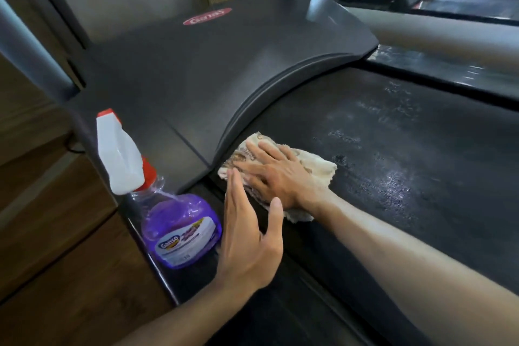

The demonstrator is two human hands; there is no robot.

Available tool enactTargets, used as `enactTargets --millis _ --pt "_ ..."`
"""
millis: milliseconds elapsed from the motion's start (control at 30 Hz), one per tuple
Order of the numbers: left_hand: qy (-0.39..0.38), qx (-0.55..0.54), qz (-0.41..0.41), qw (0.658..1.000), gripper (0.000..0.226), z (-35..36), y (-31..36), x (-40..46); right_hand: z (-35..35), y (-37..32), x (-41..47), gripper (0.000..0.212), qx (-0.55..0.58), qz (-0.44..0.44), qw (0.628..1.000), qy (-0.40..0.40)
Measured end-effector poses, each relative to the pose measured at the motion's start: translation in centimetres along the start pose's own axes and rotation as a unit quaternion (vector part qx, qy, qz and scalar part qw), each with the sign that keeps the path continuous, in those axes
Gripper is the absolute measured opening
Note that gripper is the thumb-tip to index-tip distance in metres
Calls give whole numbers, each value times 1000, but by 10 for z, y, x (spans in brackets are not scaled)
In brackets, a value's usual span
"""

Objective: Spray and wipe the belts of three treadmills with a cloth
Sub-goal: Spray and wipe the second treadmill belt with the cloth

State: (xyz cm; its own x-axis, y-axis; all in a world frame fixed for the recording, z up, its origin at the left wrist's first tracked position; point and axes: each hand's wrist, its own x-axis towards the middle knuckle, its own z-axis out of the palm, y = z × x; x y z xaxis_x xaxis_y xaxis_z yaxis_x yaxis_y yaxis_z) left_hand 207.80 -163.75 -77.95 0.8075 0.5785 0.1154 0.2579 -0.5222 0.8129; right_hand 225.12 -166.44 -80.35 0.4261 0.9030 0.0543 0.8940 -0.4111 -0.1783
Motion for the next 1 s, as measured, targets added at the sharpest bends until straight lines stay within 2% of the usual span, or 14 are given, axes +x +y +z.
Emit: enactTargets --millis 100,233,367,433,633,767,867,1000 --pt "-2 3 28 1000 96 -1 -8 -6 1 13 -2 48 12 17 999 -29" --pt "-4 20 61 998 90 3 -19 -12 8 -1 31 48 -2 61 998 -12" --pt "8 4 65 998 88 3 -21 -12 6 -9 16 63 -9 -4 1000 2" --pt "28 -6 51 998 88 4 -23 -11 6 -1 -7 61 16 -42 999 -7" --pt "41 -6 24 999 86 5 -23 -9 1 8 19 48 13 21 999 -34" --pt "37 13 10 999 86 6 -20 -8 6 -1 18 51 -7 -33 999 -7" --pt "1 64 59 996 89 2 -21 -15 5 19 1 66 24 -60 997 -43" --pt "-88 149 100 980 88 -12 -24 -33 2 22 21 49 27 25 998 -48"
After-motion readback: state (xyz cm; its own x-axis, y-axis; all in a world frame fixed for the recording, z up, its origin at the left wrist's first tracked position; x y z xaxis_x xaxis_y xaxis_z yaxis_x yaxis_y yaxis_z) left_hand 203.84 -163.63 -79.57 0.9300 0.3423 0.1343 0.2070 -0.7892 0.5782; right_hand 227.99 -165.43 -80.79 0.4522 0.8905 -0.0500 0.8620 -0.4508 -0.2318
